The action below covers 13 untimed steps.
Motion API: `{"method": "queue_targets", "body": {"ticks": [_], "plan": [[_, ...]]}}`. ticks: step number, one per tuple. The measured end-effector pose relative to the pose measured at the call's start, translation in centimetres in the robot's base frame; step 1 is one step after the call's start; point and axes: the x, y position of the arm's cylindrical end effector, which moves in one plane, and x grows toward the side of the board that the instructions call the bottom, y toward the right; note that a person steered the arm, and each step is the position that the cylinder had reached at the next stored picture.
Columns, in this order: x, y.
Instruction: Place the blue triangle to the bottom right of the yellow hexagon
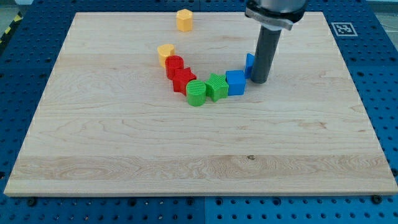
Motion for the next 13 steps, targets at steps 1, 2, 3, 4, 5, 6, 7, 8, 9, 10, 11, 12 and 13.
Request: {"method": "queue_targets", "body": {"ticks": [1,2,3,4,5,6,7,8,9,10,11,12,13], "plan": [[-0.5,0.2],[-1.7,-2.6],[-3.0,-3.8],[-4.6,-5.8],[-6.5,-7.0],[-6.6,-6.5],[-5.6,-4.9],[-4.8,-3.2],[-6.4,-1.7],[-8.0,-1.7],[-8.4,-4.5],[-8.3,-6.3],[-8.1,-6.9]]}}
